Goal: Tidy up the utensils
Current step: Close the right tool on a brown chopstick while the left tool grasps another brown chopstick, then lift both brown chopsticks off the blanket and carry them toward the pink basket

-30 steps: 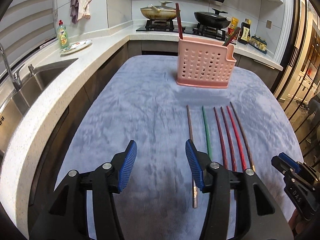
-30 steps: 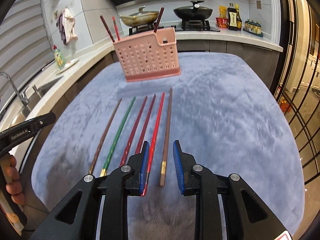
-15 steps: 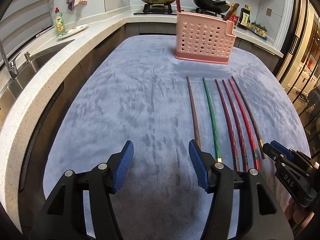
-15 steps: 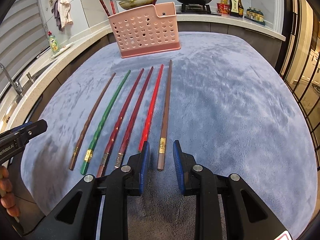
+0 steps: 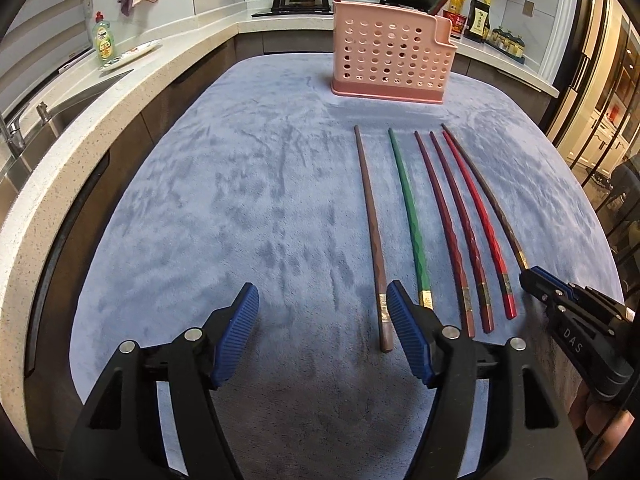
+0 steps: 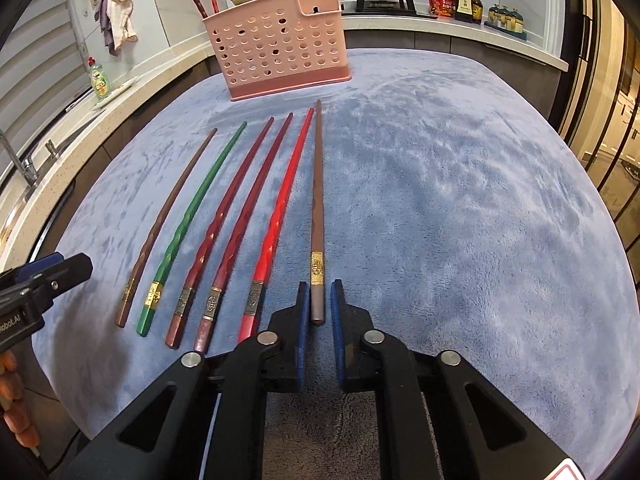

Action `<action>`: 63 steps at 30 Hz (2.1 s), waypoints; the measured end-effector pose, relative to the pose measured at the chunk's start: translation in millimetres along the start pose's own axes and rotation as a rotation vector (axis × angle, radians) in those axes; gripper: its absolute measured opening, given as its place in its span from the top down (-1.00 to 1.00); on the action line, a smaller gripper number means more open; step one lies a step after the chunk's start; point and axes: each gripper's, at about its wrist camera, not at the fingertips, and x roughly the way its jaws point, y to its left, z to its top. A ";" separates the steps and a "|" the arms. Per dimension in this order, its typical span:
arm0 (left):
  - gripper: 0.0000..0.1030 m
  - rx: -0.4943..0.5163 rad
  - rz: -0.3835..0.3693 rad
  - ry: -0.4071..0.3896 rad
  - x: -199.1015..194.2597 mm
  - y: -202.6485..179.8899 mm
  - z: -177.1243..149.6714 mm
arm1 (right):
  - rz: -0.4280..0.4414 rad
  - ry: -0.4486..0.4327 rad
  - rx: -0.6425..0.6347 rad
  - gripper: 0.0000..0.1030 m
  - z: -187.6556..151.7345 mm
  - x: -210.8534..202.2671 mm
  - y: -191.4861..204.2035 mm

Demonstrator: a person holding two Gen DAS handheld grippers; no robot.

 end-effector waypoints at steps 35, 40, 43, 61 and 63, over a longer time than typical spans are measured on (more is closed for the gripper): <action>0.83 0.006 -0.058 0.078 30.9 -9.5 -15.4 | 0.014 0.003 0.026 0.86 -4.8 -3.4 -4.3; 0.84 0.002 -0.066 0.081 27.2 -7.8 -13.6 | 0.018 -0.015 0.032 0.86 -1.4 -12.9 -6.4; 0.85 -0.004 -0.065 0.071 21.8 -5.5 -9.6 | 0.023 -0.040 0.035 0.86 4.9 -23.3 -8.8; 0.86 -0.056 -0.078 -0.114 -51.9 14.9 55.5 | 0.044 -0.287 0.047 0.87 81.0 -109.5 -18.2; 0.86 -0.055 -0.078 -0.141 -59.8 16.0 67.1 | 0.049 -0.316 0.050 0.87 92.6 -117.6 -19.6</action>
